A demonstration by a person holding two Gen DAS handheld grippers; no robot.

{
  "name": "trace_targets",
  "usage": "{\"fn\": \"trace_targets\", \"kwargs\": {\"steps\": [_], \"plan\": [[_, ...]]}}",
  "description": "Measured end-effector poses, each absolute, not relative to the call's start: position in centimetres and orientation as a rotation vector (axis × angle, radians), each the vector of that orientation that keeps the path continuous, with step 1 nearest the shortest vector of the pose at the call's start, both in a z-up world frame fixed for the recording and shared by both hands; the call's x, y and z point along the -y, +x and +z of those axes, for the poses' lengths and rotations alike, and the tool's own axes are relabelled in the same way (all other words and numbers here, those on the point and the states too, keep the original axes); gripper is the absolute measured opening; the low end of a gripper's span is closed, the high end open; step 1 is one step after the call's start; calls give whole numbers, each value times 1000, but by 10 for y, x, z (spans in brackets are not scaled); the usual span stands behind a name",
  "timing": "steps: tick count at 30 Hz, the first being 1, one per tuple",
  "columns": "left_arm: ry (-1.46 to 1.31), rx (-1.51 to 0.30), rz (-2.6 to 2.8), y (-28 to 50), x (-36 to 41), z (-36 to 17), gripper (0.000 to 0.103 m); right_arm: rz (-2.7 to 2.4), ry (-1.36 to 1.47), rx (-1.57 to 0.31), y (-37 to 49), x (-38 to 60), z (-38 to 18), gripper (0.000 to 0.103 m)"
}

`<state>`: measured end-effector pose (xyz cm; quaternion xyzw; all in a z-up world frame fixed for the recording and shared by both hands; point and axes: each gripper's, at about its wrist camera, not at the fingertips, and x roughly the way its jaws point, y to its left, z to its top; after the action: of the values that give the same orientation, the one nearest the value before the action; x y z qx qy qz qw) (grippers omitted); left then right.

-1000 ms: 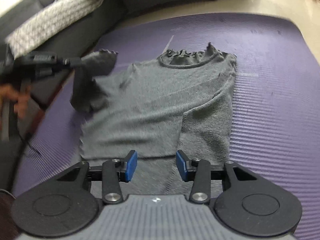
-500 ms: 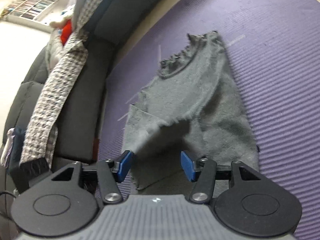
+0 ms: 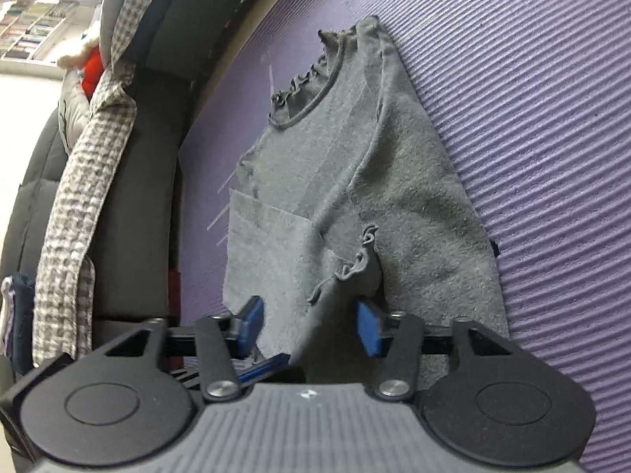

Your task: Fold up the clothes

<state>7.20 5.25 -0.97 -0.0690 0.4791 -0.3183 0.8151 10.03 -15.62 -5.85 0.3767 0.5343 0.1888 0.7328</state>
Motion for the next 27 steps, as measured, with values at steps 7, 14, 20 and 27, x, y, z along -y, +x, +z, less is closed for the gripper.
{"fn": "trace_targets", "kwargs": {"steps": [7, 14, 20, 27], "plan": [[-96, -1072, -677, 67, -53, -1, 52, 395, 689, -1110, 93, 149, -41, 7], [44, -1088, -321, 77, -93, -5, 60, 403, 595, -927, 86, 151, 16, 6], [87, -1053, -144, 93, -113, -26, 61, 368, 507, -895, 76, 160, 39, 6], [50, -1061, -99, 102, -124, -32, 61, 316, 349, -993, 66, 172, 32, 7]]}}
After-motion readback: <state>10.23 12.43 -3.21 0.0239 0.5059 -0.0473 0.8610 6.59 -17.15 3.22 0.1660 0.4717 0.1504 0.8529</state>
